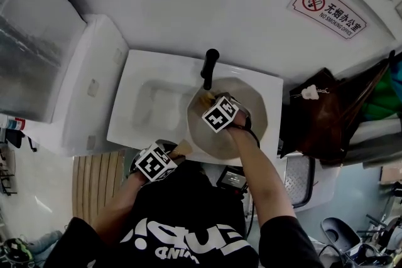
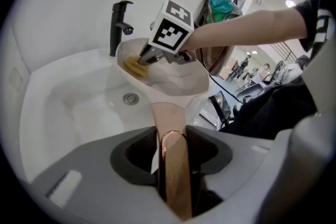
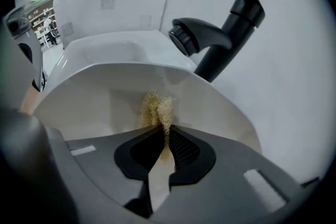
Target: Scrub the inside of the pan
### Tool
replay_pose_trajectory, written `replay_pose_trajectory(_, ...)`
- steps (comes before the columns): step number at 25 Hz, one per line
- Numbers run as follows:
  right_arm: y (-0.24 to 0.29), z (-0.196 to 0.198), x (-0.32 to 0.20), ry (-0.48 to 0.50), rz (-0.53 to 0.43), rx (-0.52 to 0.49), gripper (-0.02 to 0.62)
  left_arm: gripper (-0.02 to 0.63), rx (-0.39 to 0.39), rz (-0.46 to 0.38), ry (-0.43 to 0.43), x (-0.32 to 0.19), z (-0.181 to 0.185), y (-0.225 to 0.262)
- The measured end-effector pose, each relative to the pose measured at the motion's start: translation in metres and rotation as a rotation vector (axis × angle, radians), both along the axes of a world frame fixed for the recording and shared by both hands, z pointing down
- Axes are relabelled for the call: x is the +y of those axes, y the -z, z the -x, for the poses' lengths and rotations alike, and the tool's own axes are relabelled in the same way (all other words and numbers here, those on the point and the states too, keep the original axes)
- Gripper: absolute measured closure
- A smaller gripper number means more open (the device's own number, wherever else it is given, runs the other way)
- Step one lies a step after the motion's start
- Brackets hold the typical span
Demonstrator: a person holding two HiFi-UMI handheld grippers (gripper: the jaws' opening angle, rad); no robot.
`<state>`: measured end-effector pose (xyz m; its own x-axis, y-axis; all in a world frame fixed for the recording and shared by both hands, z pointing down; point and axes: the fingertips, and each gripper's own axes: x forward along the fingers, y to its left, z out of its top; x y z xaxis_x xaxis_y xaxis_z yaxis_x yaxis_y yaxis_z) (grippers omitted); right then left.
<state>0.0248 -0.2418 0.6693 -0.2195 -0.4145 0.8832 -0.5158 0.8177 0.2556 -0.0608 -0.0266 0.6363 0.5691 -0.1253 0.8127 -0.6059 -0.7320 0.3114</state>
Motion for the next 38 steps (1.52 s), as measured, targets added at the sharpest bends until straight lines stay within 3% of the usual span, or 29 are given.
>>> replay_pose_trajectory(8,-0.001,-0.043,-0.021,-0.067,-0.018,0.068,0.557,0.437,0.019,0.007,0.008,0.0,0.002,0.002)
replay_pose_trajectory(19,-0.003,-0.091,-0.021,-0.041,-0.037,0.259,0.557,0.437,0.024,0.012,0.002,0.0,0.003,0.003)
replay_pose_trajectory(26,-0.007,-0.111,0.002,0.051,-0.006,0.397,0.557,0.437,0.026,0.006,0.003,-0.002,0.003,0.004)
replay_pose_trajectory(33,-0.01,-0.123,0.027,0.085,0.042,0.399,0.557,0.437,0.025,-0.002,0.016,-0.002,0.003,0.005)
replay_pose_trajectory(38,-0.012,-0.122,0.049,0.168,0.068,0.419,0.557,0.437,0.021,-0.009,0.022,-0.002,0.003,0.005)
